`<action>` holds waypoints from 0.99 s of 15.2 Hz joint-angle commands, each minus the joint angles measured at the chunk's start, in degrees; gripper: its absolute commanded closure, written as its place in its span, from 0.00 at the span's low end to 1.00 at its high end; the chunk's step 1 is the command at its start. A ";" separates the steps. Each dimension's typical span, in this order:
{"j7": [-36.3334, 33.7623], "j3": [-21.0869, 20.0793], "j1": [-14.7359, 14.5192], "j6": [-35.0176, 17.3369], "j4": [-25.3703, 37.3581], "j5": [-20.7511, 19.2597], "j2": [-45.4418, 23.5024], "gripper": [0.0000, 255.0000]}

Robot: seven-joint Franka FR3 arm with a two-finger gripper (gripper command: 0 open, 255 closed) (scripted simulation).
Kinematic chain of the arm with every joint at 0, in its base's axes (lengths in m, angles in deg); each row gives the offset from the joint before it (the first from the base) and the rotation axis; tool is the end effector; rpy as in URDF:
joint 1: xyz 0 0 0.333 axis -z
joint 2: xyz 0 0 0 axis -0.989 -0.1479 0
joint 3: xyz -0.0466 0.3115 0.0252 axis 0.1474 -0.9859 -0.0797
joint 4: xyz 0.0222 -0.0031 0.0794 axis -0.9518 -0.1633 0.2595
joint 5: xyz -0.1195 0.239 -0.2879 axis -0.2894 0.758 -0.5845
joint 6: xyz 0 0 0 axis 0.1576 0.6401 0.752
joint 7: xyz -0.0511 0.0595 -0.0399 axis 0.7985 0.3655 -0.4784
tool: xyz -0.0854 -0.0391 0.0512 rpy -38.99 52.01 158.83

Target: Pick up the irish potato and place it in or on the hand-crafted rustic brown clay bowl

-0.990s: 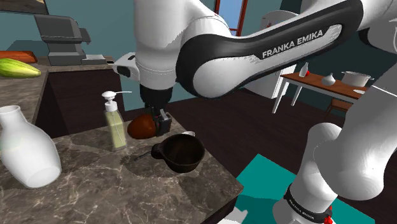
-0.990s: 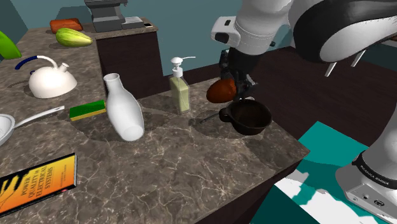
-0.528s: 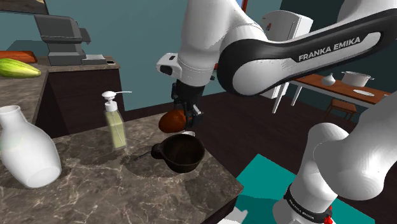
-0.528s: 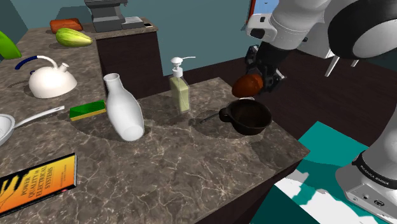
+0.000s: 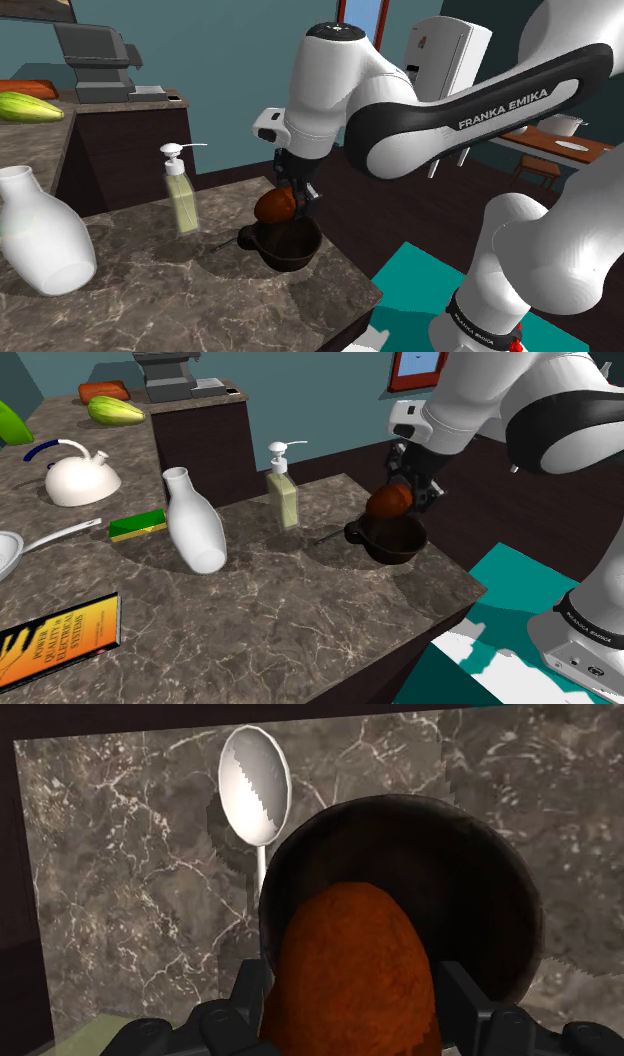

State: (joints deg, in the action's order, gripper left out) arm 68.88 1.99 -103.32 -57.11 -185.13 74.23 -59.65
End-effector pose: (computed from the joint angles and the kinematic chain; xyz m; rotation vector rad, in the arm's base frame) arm 0.3495 0.2399 0.4577 2.2279 1.7759 0.2365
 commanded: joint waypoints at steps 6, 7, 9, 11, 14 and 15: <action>-1.96 -0.67 0.61 -5.19 -3.10 -1.34 -2.26 1.00; -1.96 -0.67 0.61 -5.19 -3.10 -1.34 -2.25 1.00; -1.96 -0.67 0.61 -5.19 -3.10 -1.34 -2.26 1.00; -1.96 -0.67 0.61 -5.19 -3.10 -1.34 -2.26 1.00; -1.97 -0.67 0.61 -5.19 -3.10 -1.34 -2.26 0.00; -1.97 -0.67 0.61 -5.19 -3.10 -1.34 -2.26 0.00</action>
State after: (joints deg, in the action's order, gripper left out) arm 66.91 1.32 -102.70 -62.30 -188.23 72.88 -61.91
